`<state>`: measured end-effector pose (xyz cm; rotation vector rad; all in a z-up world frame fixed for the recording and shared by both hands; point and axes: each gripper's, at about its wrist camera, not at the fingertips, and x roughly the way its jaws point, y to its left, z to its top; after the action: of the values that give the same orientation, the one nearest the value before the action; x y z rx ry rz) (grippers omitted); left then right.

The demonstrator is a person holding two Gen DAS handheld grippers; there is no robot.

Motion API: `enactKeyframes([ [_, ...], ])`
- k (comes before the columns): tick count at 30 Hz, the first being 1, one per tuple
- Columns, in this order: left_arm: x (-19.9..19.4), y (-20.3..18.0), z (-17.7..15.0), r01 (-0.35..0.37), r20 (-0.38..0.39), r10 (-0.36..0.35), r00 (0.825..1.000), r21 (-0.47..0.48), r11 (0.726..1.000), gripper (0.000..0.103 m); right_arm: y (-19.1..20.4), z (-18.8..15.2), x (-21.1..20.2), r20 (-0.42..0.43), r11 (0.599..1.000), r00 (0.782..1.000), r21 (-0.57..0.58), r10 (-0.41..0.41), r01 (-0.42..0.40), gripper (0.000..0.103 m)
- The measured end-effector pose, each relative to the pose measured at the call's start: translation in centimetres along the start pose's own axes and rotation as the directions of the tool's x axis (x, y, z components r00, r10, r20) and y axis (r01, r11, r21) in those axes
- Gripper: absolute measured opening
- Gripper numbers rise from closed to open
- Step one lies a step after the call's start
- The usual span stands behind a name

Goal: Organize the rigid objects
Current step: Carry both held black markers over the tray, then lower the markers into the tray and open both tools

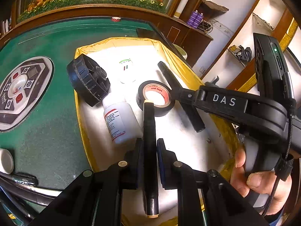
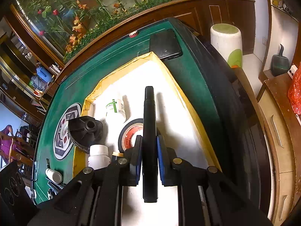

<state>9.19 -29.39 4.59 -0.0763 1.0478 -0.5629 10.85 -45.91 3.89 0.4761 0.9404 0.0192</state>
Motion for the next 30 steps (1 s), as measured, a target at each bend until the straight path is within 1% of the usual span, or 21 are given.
enactKeyframes([
  [4, 0.1, 0.1, -0.1, 0.001, -0.001, -0.001, 1.0, 0.001, 1.0, 0.014, 0.1, 0.1, -0.3, 0.009, 1.0, 1.0, -0.001, -0.006, 0.006, 0.016],
  [10, 0.0, 0.0, -0.3, -0.002, 0.003, 0.002, 1.0, 0.007, 1.0, 0.015, 0.3, 0.2, -1.1, 0.046, 1.0, 0.999, -0.01, -0.025, 0.025, 0.016],
  [11, -0.1, -0.1, -0.3, 0.001, 0.003, -0.001, 1.0, 0.008, 1.0, 0.019, 0.5, 0.2, -1.2, 0.057, 0.999, 0.997, -0.021, -0.044, 0.045, 0.016],
  [12, -0.3, -0.1, -0.4, 0.002, 0.005, -0.002, 1.0, 0.009, 1.0, 0.025, 0.7, 0.2, -1.4, 0.073, 0.998, 0.995, -0.029, -0.061, 0.063, 0.016],
  [14, -0.7, -0.3, -0.6, -0.007, 0.023, 0.007, 1.0, 0.015, 1.0, 0.033, 0.9, 0.1, -1.6, 0.09, 0.997, 0.994, -0.04, -0.06, 0.063, 0.016],
  [18, -2.2, -0.5, -0.9, -0.037, 0.066, 0.034, 0.997, 0.036, 0.999, 0.036, 2.2, -0.1, -1.9, 0.112, 0.994, 0.992, -0.093, -0.051, 0.062, 0.017],
  [19, -2.6, -0.6, -1.1, -0.047, 0.075, 0.044, 0.996, 0.039, 0.998, 0.038, 2.6, -0.2, -2.0, 0.118, 0.992, 0.992, -0.107, -0.05, 0.063, 0.018],
  [21, -3.6, -0.5, -1.6, -0.063, 0.094, 0.059, 0.994, 0.041, 0.997, 0.047, 3.3, -0.5, -2.1, 0.129, 0.989, 0.991, -0.136, -0.045, 0.062, 0.022],
  [22, -3.9, -0.4, -1.8, -0.071, 0.101, 0.066, 0.993, 0.042, 0.997, 0.048, 3.5, -0.6, -2.2, 0.135, 0.987, 0.99, -0.145, -0.045, 0.065, 0.024],
  [24, -4.7, -0.2, -2.5, -0.095, 0.113, 0.089, 0.99, 0.046, 0.994, 0.051, 4.1, -0.8, -2.3, 0.142, 0.983, 0.989, -0.171, -0.041, 0.065, 0.024],
  [30, -7.3, 1.2, -5.1, -0.157, 0.143, 0.148, 0.979, 0.054, 0.986, 0.057, 4.6, -1.2, -2.5, 0.152, 0.982, 0.988, -0.18, -0.026, 0.053, 0.024],
])
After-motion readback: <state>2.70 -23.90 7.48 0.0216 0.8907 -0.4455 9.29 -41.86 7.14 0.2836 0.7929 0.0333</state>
